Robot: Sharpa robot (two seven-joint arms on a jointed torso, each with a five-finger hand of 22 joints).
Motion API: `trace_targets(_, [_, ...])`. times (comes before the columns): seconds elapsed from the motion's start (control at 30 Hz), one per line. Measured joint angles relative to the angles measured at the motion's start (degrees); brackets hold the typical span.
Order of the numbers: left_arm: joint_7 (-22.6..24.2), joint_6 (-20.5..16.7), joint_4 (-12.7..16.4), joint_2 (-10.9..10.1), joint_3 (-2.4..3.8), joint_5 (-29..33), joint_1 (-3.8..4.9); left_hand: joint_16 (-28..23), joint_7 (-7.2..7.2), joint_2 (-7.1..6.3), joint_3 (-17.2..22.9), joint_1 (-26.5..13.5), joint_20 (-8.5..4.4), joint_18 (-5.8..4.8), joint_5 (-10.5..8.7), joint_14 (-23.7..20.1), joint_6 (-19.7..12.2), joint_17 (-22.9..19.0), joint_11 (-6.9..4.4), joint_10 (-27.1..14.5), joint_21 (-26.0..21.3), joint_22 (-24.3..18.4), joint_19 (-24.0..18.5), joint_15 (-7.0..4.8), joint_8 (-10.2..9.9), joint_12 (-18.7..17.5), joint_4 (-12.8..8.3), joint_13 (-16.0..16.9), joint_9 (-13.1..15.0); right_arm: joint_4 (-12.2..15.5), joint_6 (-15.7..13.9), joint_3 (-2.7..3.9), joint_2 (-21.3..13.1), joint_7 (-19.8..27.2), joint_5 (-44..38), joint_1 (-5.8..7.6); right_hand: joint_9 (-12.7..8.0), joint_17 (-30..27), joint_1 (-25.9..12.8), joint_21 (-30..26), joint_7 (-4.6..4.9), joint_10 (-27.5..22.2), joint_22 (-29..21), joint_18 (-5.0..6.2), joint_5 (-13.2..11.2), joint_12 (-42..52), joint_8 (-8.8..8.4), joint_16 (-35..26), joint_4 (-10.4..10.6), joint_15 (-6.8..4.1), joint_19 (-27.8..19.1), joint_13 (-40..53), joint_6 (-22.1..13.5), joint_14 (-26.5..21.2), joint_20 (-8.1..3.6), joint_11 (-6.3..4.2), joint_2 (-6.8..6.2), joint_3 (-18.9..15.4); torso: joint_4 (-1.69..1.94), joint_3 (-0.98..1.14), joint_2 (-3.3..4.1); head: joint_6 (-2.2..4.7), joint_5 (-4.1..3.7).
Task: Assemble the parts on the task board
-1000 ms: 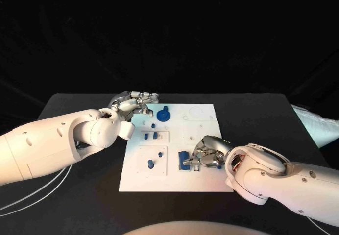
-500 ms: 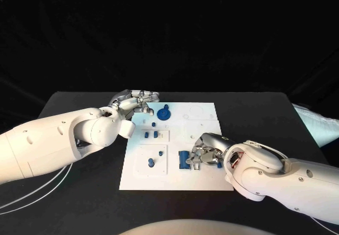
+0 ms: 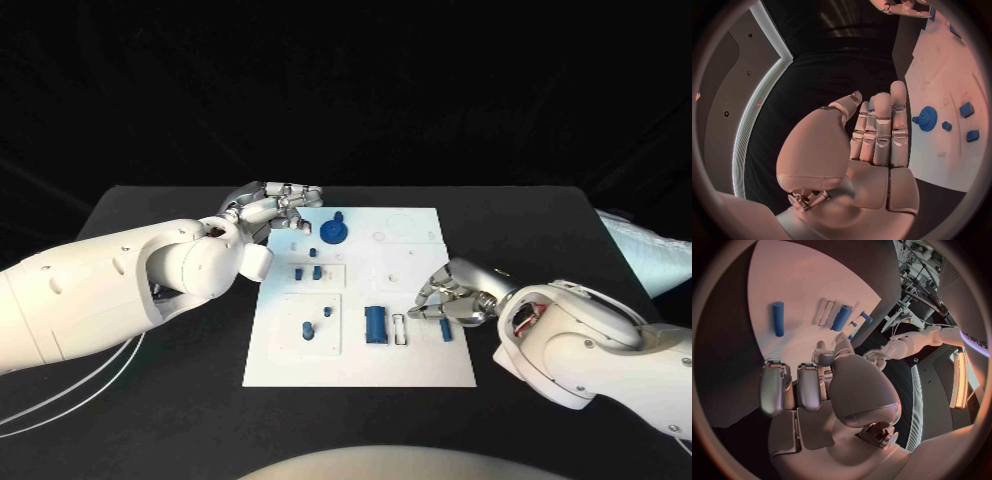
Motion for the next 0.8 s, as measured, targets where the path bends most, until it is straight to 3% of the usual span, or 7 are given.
trace_targets(0.13, [0.00, 0.00, 0.18, -0.10, -0.01, -0.02, 0.00, 0.00, 0.00, 0.00, 0.00, 0.00, 0.00, 0.00, 0.00, 0.00, 0.00, -0.10, 0.00, 0.00, 0.00, 0.00, 0.00, 0.00, 0.00, 0.00, 0.00, 0.00, 0.00, 0.04, 0.12, 0.04, -3.30, 1.32, 1.30, 1.02, -0.44, -0.46, 4.04, -0.34, 0.35, -1.41, -0.40, 0.00, 1.89, -2.48, -1.23, -0.24, -2.04, 0.44, -0.31, -1.89, -0.77, 0.00, 0.31, 0.05, 1.46, 1.73, -0.10, 0.01, -0.07, 0.03, -0.13])
trace_targets(0.3, [0.02, 0.00, 0.23, -0.13, 0.00, -0.03, 0.00, 0.00, 0.00, 0.00, 0.00, 0.00, 0.00, 0.00, 0.00, 0.00, 0.00, -0.10, 0.00, 0.00, 0.00, 0.00, 0.00, 0.00, 0.00, 0.00, 0.00, 0.00, 0.00, -0.87, 1.53, 0.00, -5.04, 1.75, 0.98, 1.29, -0.75, -0.96, 4.76, -0.67, 0.27, -1.73, -0.74, 0.00, -1.13, -4.24, -1.99, -0.67, -2.40, 0.44, -0.52, -3.39, -0.17, 0.00, 0.52, 0.09, 1.80, 2.58, -0.28, 0.01, -0.04, 0.26, -0.60])
trace_targets(0.4, [0.04, 0.00, 0.16, -0.09, 0.00, -0.03, 0.00, 0.00, 0.00, 0.00, 0.00, 0.00, 0.00, -0.01, 0.00, 0.00, 0.00, -0.09, 0.00, 0.00, 0.00, 0.01, 0.00, 0.00, 0.00, 0.00, 0.00, 0.00, 0.00, -1.37, 2.61, -0.04, -5.25, 1.56, -0.15, 1.14, -0.75, -0.96, 3.90, -0.67, 0.04, -1.72, -0.71, 0.00, -2.18, -4.24, -1.99, -0.67, -1.51, 0.44, -0.51, -3.39, 0.89, 0.00, 0.52, 0.07, 0.97, 2.18, -0.43, 0.04, -0.04, 0.29, -0.94])
trace_targets(0.6, [0.06, 0.02, 0.00, 0.15, 0.00, -0.04, -0.02, 0.00, 0.00, 0.00, 0.00, 0.00, 0.00, 0.00, 0.00, 0.00, 0.00, -0.09, 0.00, 0.00, 0.00, 0.01, 0.00, 0.00, 0.00, 0.00, 0.00, 0.00, 0.00, -2.29, 4.61, -0.11, -4.77, 0.02, -3.23, 0.15, -0.75, -0.80, 1.72, -0.67, -0.21, -1.16, -0.59, 0.00, -3.03, -4.24, -2.21, -0.67, 0.09, 0.44, -0.51, -3.39, 2.16, 0.00, 0.52, -0.07, 0.77, 1.58, -0.60, 0.07, -0.04, 0.29, -1.52])
trace_targets(0.7, [0.06, 0.03, -0.05, 0.15, 0.00, -0.04, -0.02, 0.00, 0.00, 0.00, 0.00, 0.00, 0.00, -0.01, 0.00, 0.00, 0.00, -0.09, 0.00, 0.00, 0.00, 0.01, 0.00, 0.00, 0.00, 0.00, 0.00, 0.00, 0.00, -2.65, 5.37, -0.12, -4.32, -0.80, -4.42, -0.35, -0.75, -0.81, 1.27, -0.67, -0.15, -0.99, -0.59, 0.00, -3.03, -4.24, -2.21, -0.67, 0.61, 0.44, -0.51, -3.39, 2.23, 0.01, 0.52, -0.23, 0.32, 1.31, -0.60, 0.08, -0.04, 0.24, -1.69])
trace_targets(0.8, [0.07, 0.04, -0.09, 0.13, 0.00, -0.04, -0.02, 0.00, 0.00, 0.00, 0.00, 0.00, 0.00, 0.00, 0.00, 0.00, 0.00, -0.09, 0.00, 0.00, 0.00, 0.01, 0.00, 0.00, 0.00, 0.00, 0.00, -0.01, 0.00, -2.94, 6.07, -0.14, -3.78, -1.57, -5.44, -0.88, -0.75, -0.81, 0.20, -0.67, -0.35, -0.99, -0.59, 0.00, -1.41, -4.45, -2.54, -0.67, 1.56, 0.44, -0.51, -3.39, 2.56, 0.01, 0.52, -0.23, -0.32, 0.81, -0.60, 0.11, -0.03, 0.19, -1.57])
